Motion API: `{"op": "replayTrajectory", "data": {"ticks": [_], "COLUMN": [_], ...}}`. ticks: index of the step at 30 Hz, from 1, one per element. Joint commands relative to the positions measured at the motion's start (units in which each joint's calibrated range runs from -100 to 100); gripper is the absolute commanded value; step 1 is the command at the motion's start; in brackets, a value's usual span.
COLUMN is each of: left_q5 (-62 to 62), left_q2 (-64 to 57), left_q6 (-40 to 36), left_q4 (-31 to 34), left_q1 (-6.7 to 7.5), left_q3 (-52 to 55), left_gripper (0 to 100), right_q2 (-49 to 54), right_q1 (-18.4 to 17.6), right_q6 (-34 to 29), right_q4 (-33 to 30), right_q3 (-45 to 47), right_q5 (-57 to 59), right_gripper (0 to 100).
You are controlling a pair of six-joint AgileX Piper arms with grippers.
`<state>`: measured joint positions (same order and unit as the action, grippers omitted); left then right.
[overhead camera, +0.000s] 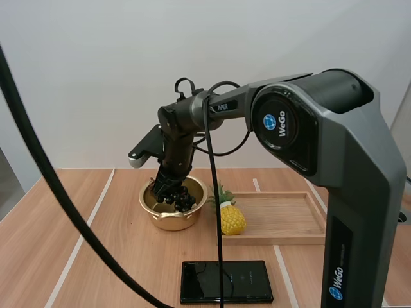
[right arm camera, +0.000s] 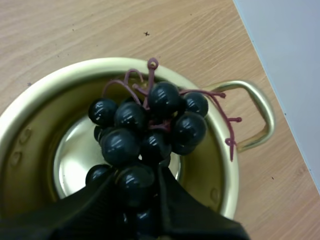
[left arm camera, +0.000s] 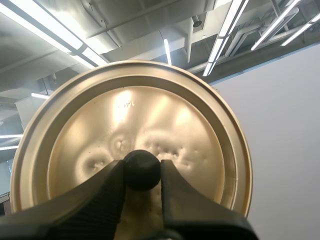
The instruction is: Open the pot, put the grape inside, and close it
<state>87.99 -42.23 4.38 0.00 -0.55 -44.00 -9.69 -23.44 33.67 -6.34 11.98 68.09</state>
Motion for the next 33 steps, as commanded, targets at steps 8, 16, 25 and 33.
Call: {"op": "replayTrajectory", "data": {"ticks": [8,16,25,33], "left_q5": [-0.7,-0.7,-0.7,-0.7], "left_q2": [-0.4,-0.4,-0.2,-0.1], "left_q6": [-0.2,-0.2,-0.2,-0.2], "left_q4": [0.0,0.0,0.0,0.0], "left_q1": [-0.1,-0.1,-0.1,-0.1], "left_q3": [-0.2,-0.2,-0.2,-0.2], "left_gripper": [0,0,0,0], "right_q2": [-3.1,-4.2,-3.4,-3.4], "right_q1": [0.0,0.0,0.0,0.0], "right_q6": [-1.2,-1.2,-1.2,-1.2], "right_q4": [-0.5,-0.8,0.6,1.6], "right_q3": [-0.4,-0.4,-0.4,-0.4], "right_q5": [3.1,6.6,15.7,12.4], "right_gripper": [0,0,0,0]}}
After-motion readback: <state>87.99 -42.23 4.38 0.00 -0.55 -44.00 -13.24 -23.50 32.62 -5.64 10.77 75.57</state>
